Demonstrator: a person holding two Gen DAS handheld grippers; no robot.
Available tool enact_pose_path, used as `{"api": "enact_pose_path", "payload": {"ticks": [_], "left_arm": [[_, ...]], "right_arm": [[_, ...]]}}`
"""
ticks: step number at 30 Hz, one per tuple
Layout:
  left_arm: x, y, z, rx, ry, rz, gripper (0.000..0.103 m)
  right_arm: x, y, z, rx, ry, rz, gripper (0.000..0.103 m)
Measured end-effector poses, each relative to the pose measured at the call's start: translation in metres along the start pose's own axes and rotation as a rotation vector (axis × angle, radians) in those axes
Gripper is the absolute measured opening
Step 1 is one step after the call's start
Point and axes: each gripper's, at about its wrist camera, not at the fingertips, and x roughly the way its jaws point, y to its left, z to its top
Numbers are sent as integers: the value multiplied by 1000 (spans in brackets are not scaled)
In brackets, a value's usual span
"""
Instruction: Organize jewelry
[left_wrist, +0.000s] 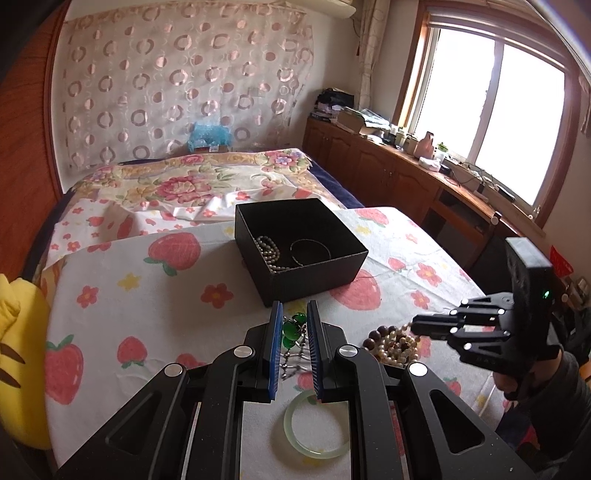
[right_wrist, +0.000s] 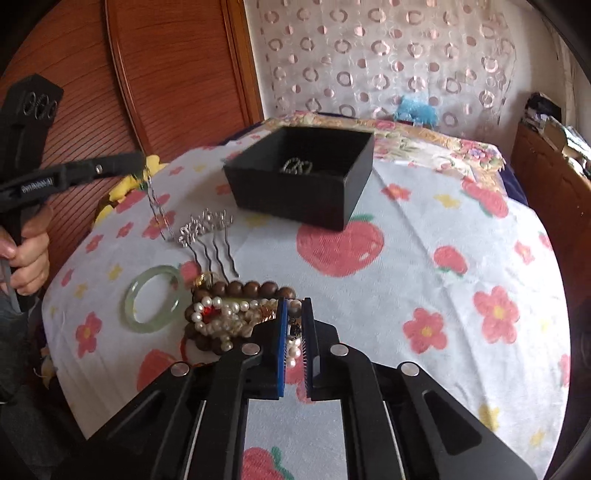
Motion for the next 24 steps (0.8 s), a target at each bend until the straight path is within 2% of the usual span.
{"api": "enact_pose_path", "payload": {"ticks": [15,24], "left_arm": [[-6,-7,8,10,-26,7,12],[-13,-11,15,18,-47,20,12]], "right_arm": [[-64,8,48,-69,-167,-34,8],[-93,10,80,-108,-238,-73,8]]}}
